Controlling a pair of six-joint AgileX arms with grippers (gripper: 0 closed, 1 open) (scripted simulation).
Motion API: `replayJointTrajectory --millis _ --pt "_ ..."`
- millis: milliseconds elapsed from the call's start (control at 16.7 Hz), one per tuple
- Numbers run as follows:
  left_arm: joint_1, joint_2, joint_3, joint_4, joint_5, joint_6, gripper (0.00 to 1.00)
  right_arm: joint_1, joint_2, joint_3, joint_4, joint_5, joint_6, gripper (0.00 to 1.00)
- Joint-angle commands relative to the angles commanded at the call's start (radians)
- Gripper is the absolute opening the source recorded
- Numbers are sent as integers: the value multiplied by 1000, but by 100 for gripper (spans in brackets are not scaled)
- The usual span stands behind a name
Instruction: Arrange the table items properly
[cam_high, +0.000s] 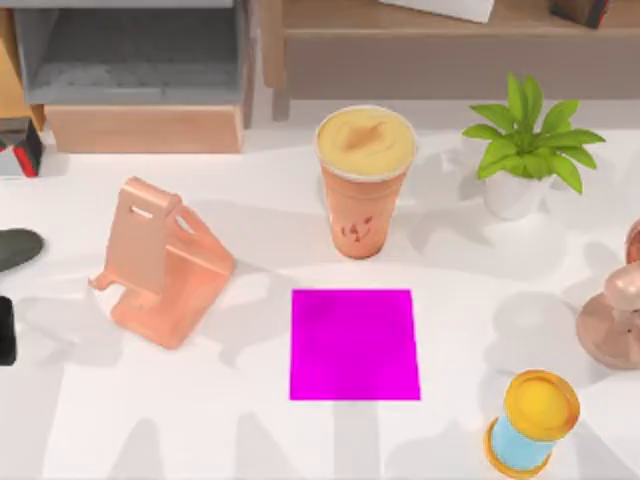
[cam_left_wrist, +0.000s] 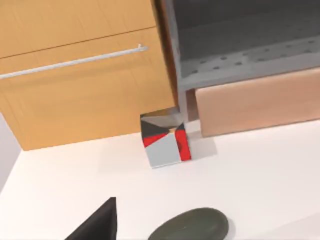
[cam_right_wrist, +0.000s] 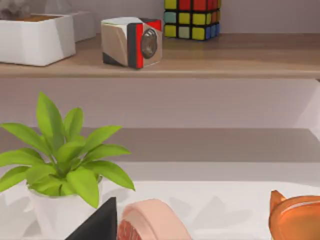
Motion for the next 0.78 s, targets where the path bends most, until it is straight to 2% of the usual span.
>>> replayJointTrajectory --millis 300,780 --pt "34 400 338 -243 -6 263 100 0 0 0 0 0 0 100" --pt "78 1172 966 -670 -5 702 100 0 0 0 0 0 0 100"
